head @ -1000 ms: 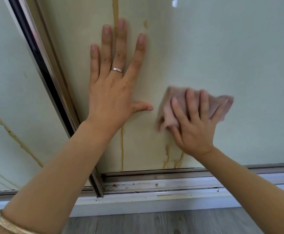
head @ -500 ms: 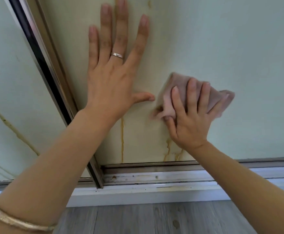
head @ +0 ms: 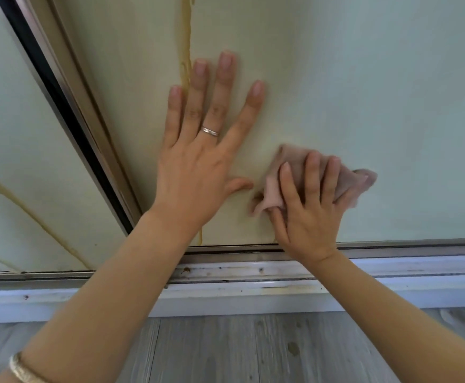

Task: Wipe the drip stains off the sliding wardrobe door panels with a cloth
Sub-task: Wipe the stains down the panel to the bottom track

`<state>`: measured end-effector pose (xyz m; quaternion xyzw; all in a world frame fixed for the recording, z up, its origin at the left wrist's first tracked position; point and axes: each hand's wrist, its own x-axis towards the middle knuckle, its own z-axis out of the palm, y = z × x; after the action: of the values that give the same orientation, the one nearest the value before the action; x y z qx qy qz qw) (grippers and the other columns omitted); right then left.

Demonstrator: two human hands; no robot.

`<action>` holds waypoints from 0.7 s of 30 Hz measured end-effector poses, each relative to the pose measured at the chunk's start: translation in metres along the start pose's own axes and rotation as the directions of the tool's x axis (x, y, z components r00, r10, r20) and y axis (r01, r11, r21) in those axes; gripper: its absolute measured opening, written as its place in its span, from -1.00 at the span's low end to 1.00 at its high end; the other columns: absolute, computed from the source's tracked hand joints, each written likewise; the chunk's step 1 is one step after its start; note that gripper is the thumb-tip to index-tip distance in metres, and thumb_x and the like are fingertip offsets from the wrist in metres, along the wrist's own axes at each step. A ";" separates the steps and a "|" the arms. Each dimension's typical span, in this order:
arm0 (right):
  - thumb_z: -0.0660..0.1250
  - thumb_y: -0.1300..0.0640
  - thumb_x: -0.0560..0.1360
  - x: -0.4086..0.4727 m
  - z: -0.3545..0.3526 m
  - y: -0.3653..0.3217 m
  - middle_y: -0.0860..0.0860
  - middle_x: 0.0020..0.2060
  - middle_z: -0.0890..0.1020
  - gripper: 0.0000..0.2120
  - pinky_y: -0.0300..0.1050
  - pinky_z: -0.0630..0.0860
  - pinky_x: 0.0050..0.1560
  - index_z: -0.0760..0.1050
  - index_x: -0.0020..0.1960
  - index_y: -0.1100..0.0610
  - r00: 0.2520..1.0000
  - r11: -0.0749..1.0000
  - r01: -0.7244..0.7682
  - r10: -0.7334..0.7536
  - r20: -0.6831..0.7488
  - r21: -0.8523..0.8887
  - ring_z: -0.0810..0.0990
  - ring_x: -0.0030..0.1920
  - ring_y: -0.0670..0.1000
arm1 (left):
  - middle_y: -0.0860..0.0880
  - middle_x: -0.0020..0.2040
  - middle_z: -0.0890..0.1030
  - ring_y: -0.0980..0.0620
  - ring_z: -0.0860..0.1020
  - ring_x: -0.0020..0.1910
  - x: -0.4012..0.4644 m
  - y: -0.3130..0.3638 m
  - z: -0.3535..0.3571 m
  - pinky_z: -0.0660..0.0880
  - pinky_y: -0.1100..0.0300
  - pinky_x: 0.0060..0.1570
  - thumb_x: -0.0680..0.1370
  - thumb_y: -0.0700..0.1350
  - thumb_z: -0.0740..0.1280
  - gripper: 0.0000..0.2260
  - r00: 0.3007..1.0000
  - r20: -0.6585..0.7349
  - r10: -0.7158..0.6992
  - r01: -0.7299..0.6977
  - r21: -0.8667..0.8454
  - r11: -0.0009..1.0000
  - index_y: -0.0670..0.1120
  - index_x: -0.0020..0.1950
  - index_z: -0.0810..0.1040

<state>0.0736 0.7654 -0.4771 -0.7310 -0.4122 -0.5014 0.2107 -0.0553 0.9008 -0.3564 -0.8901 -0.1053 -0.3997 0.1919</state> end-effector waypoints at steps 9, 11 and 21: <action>-0.10 -0.13 0.66 -0.057 -0.011 0.031 0.00 0.57 -0.17 -0.46 0.58 0.31 0.09 -0.14 0.59 -0.06 0.974 0.994 0.105 -0.098 0.203 -0.023 -0.19 0.56 0.12 | -0.26 0.49 0.08 -0.26 -0.04 0.44 0.001 0.004 -0.005 -0.23 -0.03 0.43 0.09 0.25 0.51 0.15 1.000 0.018 -0.016 0.016 0.003 1.000 -0.07 0.53 0.04; -0.08 -0.14 0.66 -0.036 -0.008 0.019 0.01 0.57 -0.18 -0.45 0.56 0.27 0.15 -0.14 0.59 -0.04 0.987 0.998 0.062 -0.060 0.149 -0.011 -0.20 0.56 0.13 | -0.26 0.49 0.10 -0.27 -0.03 0.44 0.001 0.004 -0.004 -0.21 -0.04 0.43 0.09 0.25 0.50 0.14 1.000 0.014 -0.020 0.020 0.002 1.000 -0.06 0.53 0.04; -0.04 0.00 0.67 -0.079 -0.006 0.062 -0.01 0.58 -0.10 -0.48 0.39 0.20 0.22 -0.08 0.59 -0.05 0.909 0.935 0.354 -0.335 0.248 -0.036 -0.12 0.56 0.11 | -0.29 0.48 0.11 -0.29 -0.01 0.43 0.001 0.006 -0.005 -0.21 -0.04 0.43 0.07 0.25 0.51 0.15 1.000 0.009 -0.028 0.028 0.029 0.999 -0.08 0.52 0.06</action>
<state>0.1080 0.6948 -0.5400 -0.7095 -0.5363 -0.4556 0.0384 -0.0554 0.8932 -0.3541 -0.8876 -0.1245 -0.3966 0.1985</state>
